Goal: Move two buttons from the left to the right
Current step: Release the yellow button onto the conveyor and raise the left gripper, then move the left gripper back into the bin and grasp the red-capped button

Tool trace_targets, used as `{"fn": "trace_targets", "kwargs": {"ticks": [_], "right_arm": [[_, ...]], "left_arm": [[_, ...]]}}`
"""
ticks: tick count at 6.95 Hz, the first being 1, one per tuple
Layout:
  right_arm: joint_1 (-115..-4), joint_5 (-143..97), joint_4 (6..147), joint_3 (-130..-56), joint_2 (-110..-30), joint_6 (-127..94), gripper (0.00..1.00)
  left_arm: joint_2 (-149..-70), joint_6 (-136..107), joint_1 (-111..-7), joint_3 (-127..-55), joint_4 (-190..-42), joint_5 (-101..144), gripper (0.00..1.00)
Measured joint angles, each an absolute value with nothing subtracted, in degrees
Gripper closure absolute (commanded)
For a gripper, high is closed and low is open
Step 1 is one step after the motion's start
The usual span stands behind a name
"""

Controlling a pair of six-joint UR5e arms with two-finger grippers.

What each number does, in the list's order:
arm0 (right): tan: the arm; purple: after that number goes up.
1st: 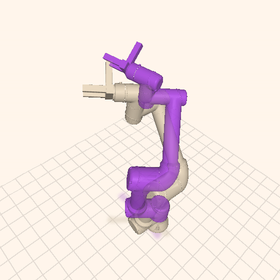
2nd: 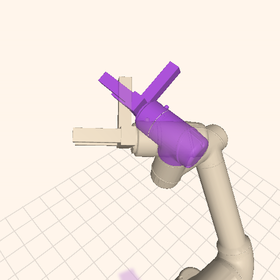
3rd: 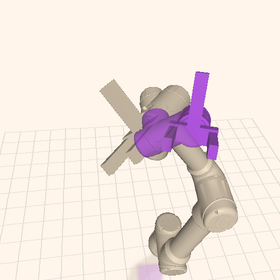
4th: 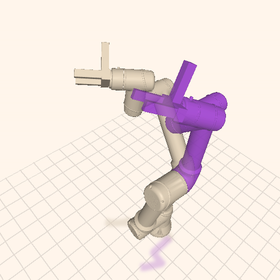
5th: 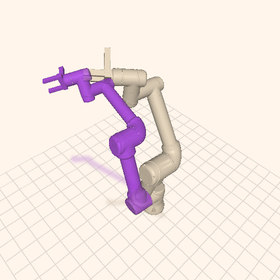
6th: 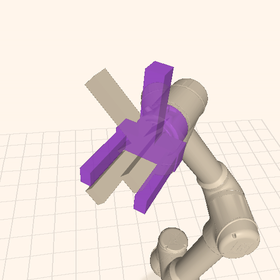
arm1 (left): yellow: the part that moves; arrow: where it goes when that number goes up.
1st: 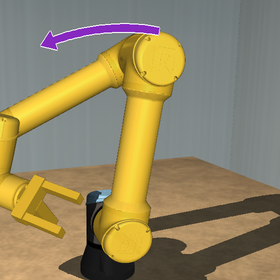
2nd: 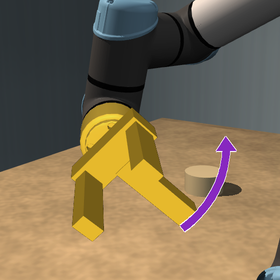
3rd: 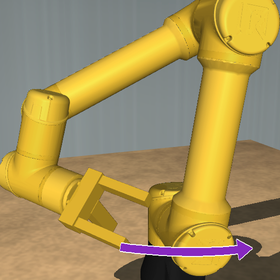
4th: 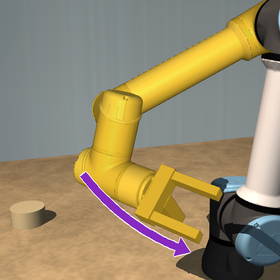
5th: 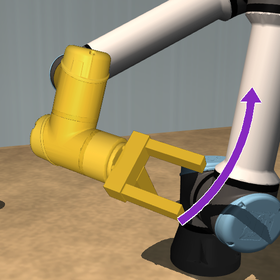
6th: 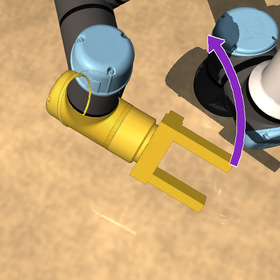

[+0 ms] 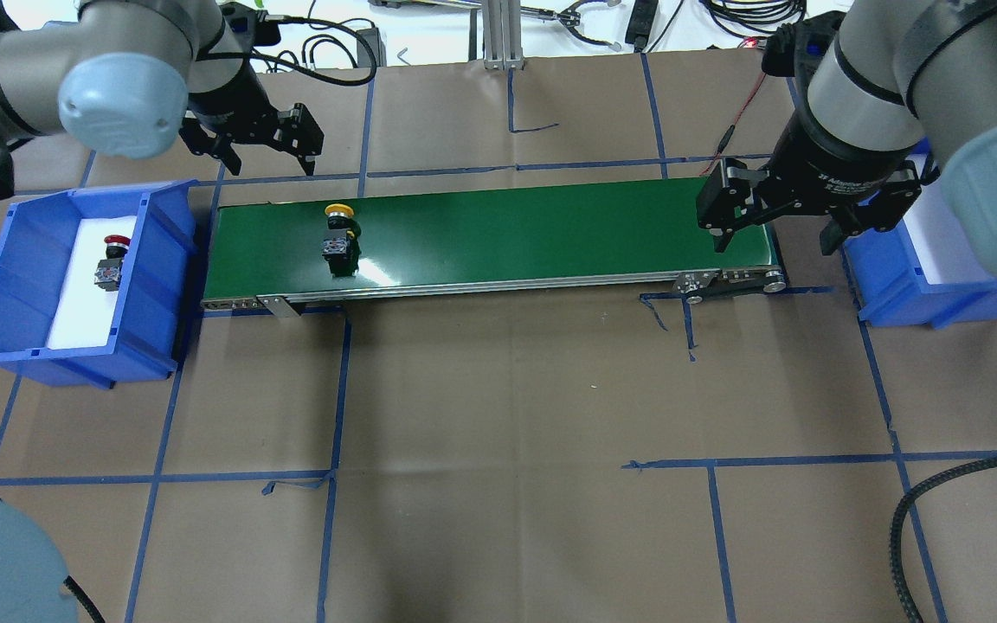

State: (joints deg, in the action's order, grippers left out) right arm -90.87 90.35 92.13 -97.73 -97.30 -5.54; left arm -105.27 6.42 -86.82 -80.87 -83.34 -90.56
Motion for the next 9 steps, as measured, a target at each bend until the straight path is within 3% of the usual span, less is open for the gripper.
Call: {"fn": "trace_targets", "kwargs": {"ticks": [4,9], "right_arm": [[-90.9,90.4,92.2,-97.6,-97.3,-5.5,0.0],[-90.9,90.4,92.2,-97.6,-97.3,-5.5,0.0]], "left_arm": [[-102.3,12.0,-83.9,-81.5,-86.5,-90.9,0.0],[-103.2,29.6,-66.6,-81.6,-86.9,-90.7,0.01]]}}
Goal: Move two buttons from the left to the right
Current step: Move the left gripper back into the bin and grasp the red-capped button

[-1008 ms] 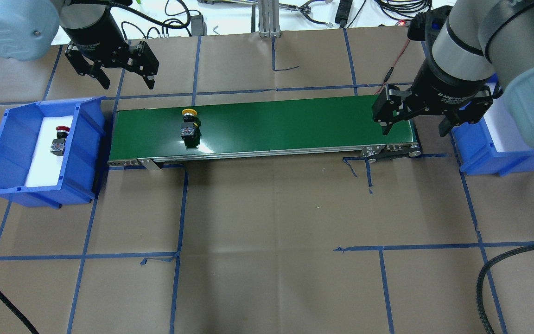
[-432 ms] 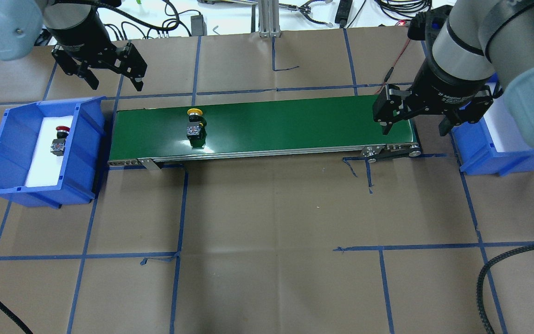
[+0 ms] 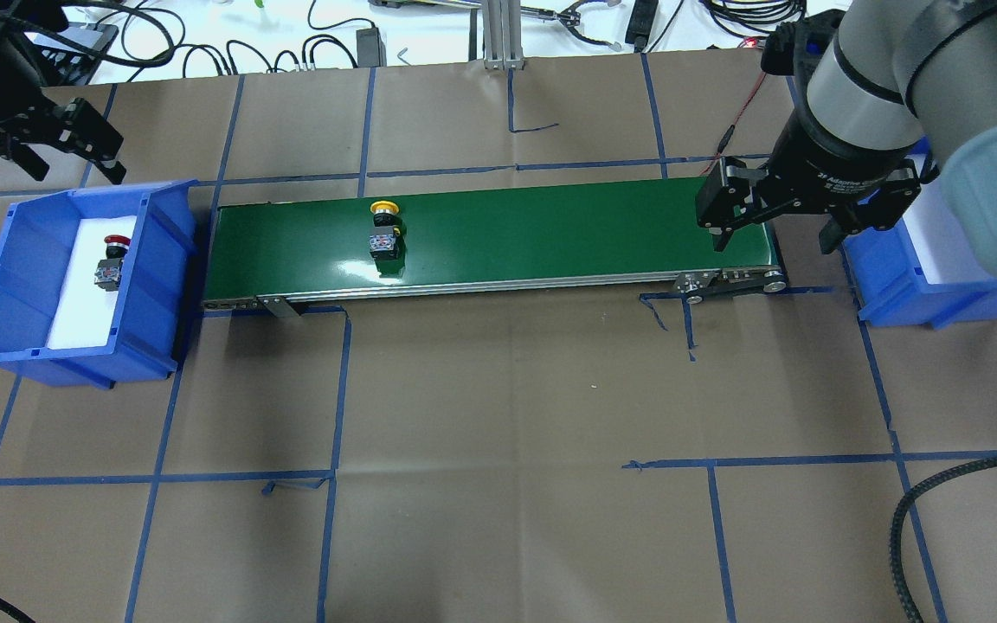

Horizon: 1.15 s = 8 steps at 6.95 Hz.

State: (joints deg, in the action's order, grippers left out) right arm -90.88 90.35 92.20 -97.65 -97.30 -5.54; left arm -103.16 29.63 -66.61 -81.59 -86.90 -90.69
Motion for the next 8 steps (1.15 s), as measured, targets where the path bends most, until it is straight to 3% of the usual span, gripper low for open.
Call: {"fn": "trace_targets", "kwargs": {"ticks": [5,8], "right_arm": [[-90.9,90.4,92.2,-97.6,-97.3,-5.5,0.0],[-90.9,90.4,92.2,-97.6,-97.3,-5.5,0.0]], "left_arm": [[-109.5,33.9,-59.5,-82.1,-81.1,-90.1,0.03],[-112.4,34.2,-59.3,-89.1,-67.4,-89.8,0.03]]}}
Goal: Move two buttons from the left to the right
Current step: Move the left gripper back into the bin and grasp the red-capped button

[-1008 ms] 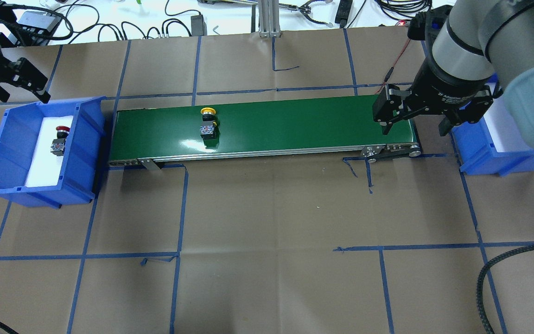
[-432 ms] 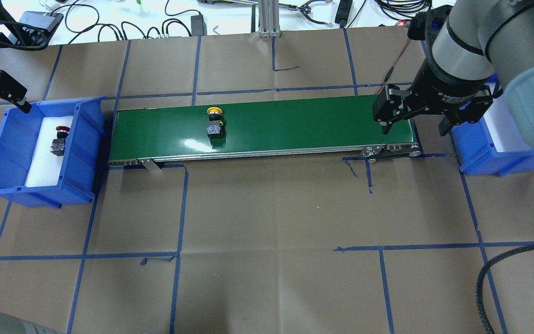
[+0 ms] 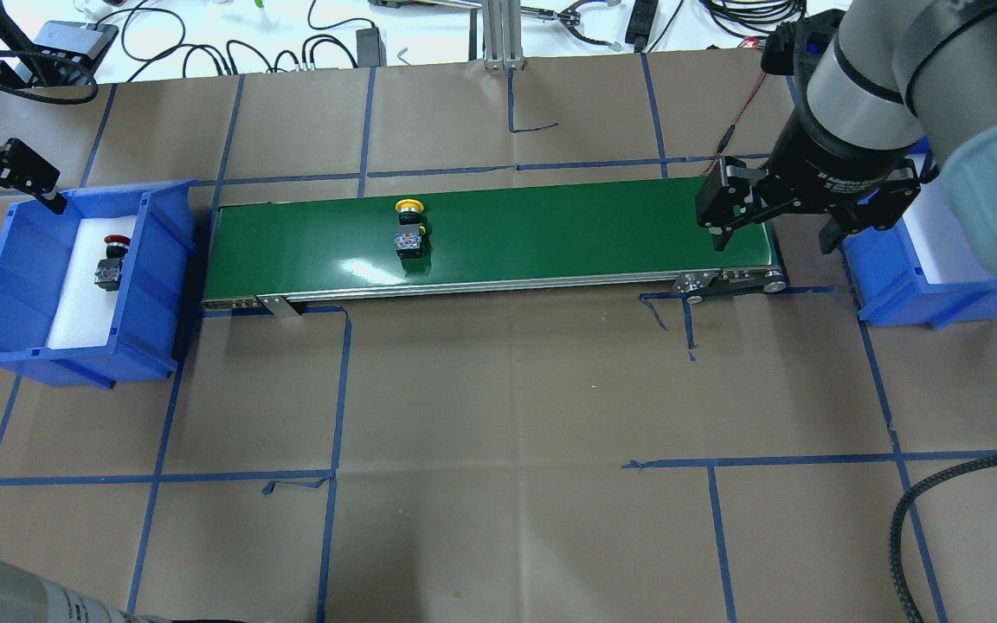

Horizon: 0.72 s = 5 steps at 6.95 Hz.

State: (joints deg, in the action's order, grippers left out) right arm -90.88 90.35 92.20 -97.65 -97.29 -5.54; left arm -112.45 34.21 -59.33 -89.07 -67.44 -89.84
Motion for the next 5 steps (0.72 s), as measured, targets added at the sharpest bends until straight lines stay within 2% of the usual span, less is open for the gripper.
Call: {"fn": "trace_targets", "kwargs": {"ticks": [2,5], "right_arm": [[-90.9,90.4,92.2,-97.6,-97.3,-5.6,0.0],[-90.9,90.4,92.2,-97.6,-97.3,-5.6,0.0]], "left_arm": [[-114.8,34.3,-59.2,-93.4,-58.6,-89.6,0.03],[-118.1,34.3,-59.1,-95.7,-51.7,-88.2,0.02]]}}
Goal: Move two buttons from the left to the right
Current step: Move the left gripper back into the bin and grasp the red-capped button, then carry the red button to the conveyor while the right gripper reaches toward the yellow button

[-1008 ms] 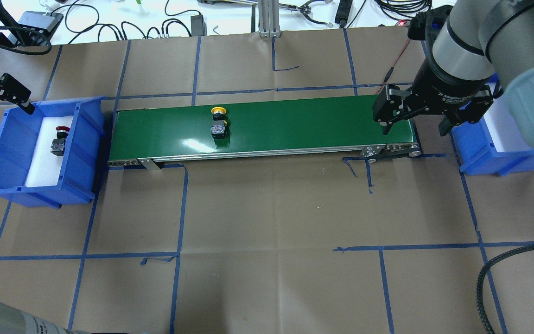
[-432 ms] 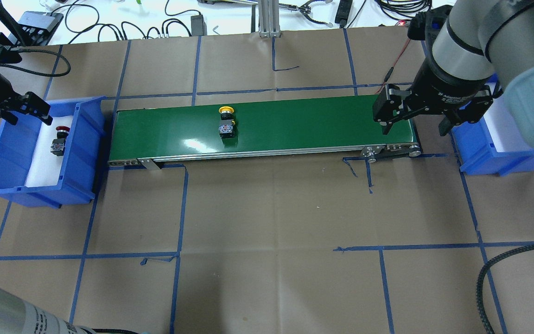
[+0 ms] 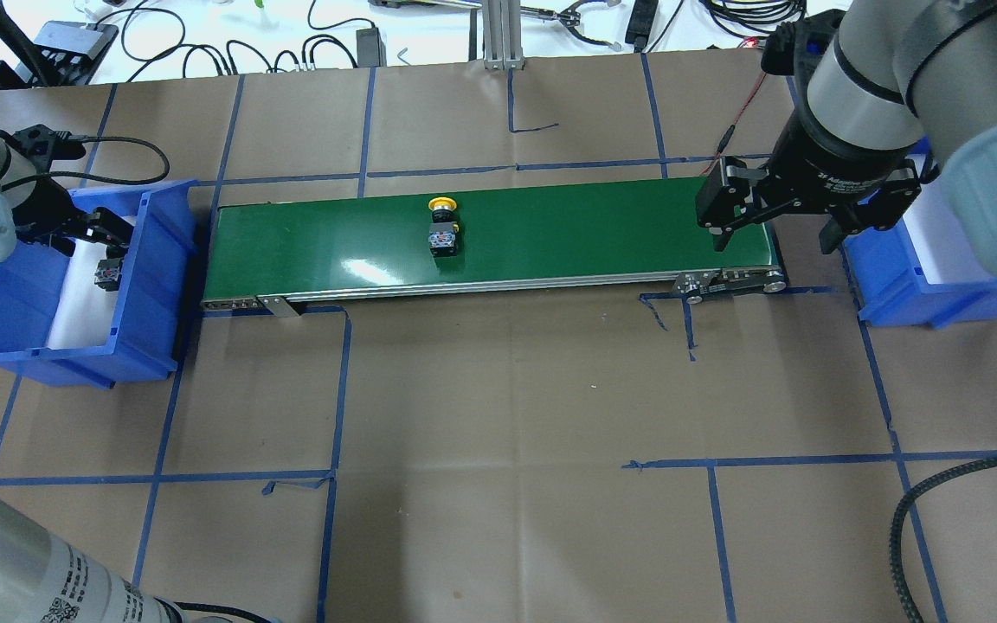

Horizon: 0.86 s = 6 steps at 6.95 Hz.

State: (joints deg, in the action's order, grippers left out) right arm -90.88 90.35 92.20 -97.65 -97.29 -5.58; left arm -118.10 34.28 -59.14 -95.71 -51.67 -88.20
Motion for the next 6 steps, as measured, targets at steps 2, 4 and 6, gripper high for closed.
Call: {"fn": "trace_targets", "kwargs": {"ticks": [2,4,6], "right_arm": [[-90.9,90.4,92.2,-97.6,-97.3,-5.6,0.0],[-90.9,90.4,92.2,-97.6,-97.3,-5.6,0.0],[-90.9,90.4,92.2,-97.7,-97.3,-5.6,0.0]], "left_arm": [[-119.4,34.3,-59.2,-96.0,-49.9,-88.1,0.04],[-120.3,34.2,-59.3,-95.8,-49.6,-88.1,0.54],[-120.3,33.9,-59.4,-95.7,-49.6,-88.0,0.91]]}}
